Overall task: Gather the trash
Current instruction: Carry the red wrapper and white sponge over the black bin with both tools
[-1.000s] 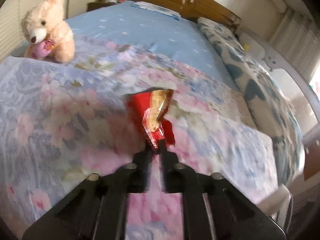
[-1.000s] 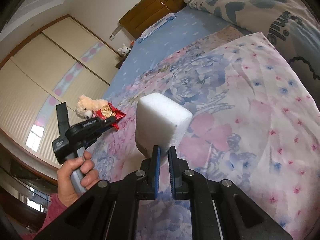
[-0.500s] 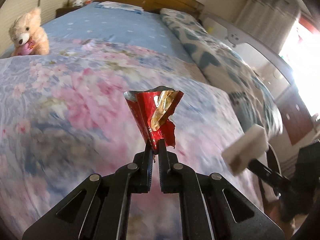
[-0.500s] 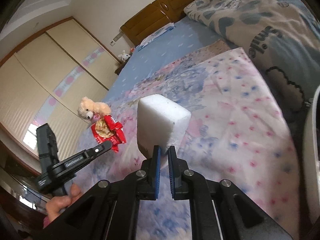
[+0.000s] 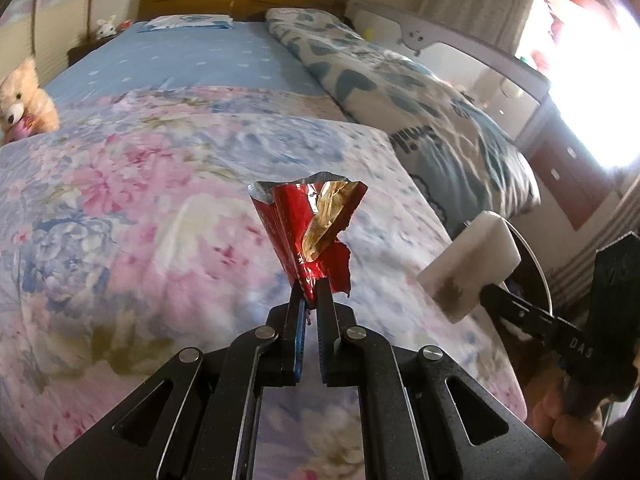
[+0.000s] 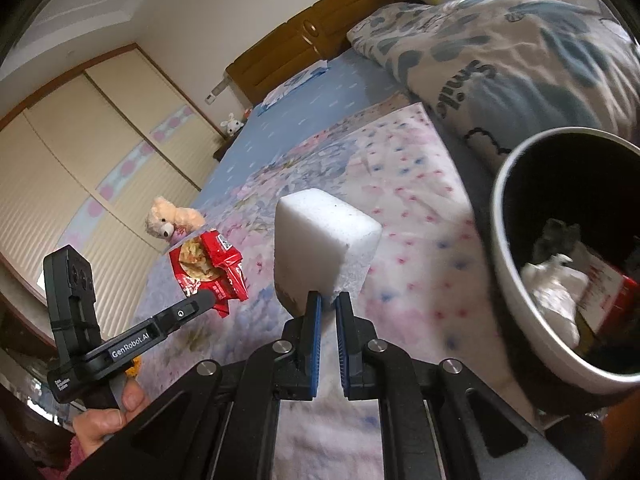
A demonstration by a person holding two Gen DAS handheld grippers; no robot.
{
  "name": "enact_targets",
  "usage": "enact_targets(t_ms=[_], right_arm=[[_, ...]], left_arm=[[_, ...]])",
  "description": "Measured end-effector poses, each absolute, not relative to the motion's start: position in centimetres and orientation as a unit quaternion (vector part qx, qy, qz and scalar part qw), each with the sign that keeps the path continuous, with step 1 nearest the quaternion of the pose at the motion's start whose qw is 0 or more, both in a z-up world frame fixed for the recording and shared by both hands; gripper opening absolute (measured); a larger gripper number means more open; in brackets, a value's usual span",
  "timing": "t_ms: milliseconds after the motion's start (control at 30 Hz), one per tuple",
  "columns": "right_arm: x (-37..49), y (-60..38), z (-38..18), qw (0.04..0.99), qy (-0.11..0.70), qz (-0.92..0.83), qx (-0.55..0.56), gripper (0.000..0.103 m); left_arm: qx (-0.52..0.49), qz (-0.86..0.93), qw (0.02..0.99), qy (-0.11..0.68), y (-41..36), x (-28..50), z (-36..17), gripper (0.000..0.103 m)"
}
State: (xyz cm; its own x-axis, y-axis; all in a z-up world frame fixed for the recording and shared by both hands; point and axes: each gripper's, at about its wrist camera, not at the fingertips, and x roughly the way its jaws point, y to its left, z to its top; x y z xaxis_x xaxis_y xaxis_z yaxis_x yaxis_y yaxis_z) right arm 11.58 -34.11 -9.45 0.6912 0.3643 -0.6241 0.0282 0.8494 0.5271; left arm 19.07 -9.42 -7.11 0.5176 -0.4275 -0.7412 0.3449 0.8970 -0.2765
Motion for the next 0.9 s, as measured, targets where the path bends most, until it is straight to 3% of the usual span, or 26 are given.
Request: enact_targets(t_ms=[900], right_arm=[[4.3,-40.8,-6.9,0.903,0.334,0.032,0.270,0.007]], left_arm=[[0.020,-0.301,0.855,0.421,-18.8,14.1,-5.0,0.004]])
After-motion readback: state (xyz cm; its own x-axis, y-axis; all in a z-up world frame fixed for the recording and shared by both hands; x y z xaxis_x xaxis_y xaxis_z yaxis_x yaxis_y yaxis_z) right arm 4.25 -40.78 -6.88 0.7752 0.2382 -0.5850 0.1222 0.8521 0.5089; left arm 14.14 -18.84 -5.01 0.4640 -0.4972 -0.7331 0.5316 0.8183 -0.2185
